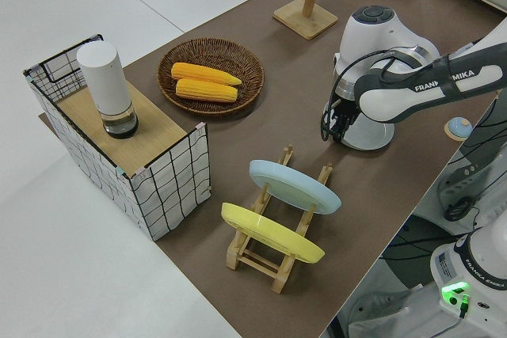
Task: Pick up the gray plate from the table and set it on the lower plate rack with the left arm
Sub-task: 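Lift the gray plate with the left gripper toward the wooden rack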
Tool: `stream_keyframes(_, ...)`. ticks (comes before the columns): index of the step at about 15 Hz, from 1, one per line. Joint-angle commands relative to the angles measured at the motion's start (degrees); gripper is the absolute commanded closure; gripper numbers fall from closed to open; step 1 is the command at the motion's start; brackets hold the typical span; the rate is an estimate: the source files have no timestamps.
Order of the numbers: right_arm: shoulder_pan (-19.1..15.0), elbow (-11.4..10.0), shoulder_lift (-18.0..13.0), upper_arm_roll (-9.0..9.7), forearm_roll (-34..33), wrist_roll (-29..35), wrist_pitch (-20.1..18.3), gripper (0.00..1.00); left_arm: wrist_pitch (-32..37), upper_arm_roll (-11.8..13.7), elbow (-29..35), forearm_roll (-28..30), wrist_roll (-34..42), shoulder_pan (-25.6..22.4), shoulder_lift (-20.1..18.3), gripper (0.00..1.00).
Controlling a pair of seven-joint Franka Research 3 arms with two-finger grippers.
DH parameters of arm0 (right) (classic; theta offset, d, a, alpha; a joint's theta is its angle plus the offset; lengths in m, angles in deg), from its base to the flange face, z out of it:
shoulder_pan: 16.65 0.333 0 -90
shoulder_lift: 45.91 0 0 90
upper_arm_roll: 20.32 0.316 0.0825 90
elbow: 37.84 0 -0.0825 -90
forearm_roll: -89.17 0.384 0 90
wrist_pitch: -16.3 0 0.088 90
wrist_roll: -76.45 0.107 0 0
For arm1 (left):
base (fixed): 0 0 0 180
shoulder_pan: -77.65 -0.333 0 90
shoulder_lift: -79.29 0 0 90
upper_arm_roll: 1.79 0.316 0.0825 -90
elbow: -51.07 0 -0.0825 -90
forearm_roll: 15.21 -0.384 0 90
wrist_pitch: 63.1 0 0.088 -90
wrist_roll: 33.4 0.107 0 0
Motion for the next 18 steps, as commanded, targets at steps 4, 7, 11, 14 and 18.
stream_keyframes(4,-1.42,0.45,-0.12,1.15,-0.37,0.68,-0.67,0.017,2.79,0.85,-2.04,0.32,0.42,0.13,-0.83,1.0)
stream_keyframes(7,-1.42,0.45,-0.12,1.24,-0.37,0.68,-0.67,0.017,10.79,1.03,-7.66,0.23,0.42,0.13,-1.01,1.0)
stream_keyframes(11,-1.42,0.45,-0.12,1.15,-0.37,0.68,-0.67,0.017,20.2,1.2,-15.48,0.14,0.42,-0.05,-1.27,1.0)
stream_keyframes(14,-1.42,0.45,-0.12,1.15,-0.37,0.68,-0.67,0.017,25.56,1.38,-20.23,0.14,0.42,-0.13,-1.27,1.0)
stream_keyframes(18,-1.42,0.44,-0.12,1.15,-0.37,0.68,-0.76,0.017,31.28,1.47,-25.33,-0.03,0.33,-0.14,-1.36,1.0)
